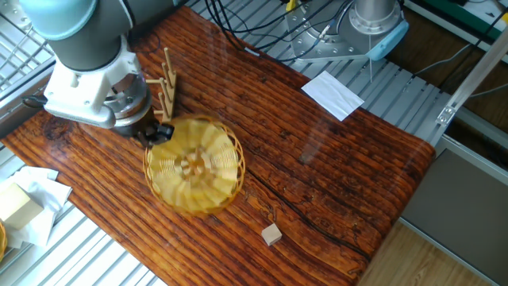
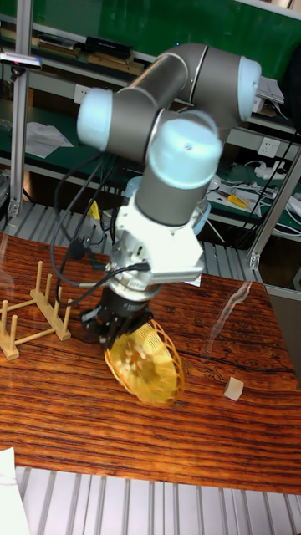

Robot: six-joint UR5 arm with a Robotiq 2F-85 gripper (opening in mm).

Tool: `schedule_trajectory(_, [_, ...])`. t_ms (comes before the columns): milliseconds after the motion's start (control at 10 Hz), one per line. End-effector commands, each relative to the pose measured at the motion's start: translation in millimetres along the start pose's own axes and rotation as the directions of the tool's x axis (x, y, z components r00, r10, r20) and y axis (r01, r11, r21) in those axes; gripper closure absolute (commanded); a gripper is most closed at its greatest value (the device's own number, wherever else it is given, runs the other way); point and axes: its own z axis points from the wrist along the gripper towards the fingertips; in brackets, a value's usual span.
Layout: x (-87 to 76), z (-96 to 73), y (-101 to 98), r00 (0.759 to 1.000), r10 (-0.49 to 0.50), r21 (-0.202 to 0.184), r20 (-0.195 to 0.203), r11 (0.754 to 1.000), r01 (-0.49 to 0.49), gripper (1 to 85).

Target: Put the dish on the dish rack

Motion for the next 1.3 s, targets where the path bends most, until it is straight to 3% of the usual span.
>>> schedule_trajectory(0, [23.1, -18.7, -1.8, 0.995, 0.018, 0.033, -0.094, 0.999, -0.015, 84.7])
schedule_trajectory(200, [34.6, -31.3, -2.6, 0.988, 0.04, 0.047, -0.148, 0.998, -0.033, 84.7])
schedule_trajectory(400, [42.7, -33.7, -9.5, 0.981, 0.043, 0.077, -0.188, 0.997, -0.029, 84.7])
schedule_trajectory(800, [63.5, -39.8, -3.8, 0.954, 0.098, 0.08, -0.285, 0.994, -0.079, 84.7])
schedule_trajectory(1000, [77.5, -44.3, -10.7, 0.929, 0.126, 0.114, -0.348, 0.989, -0.091, 84.7])
schedule_trajectory(1200, [92.9, -53.0, -26.1, 0.903, 0.136, 0.18, -0.408, 0.981, -0.067, 84.7])
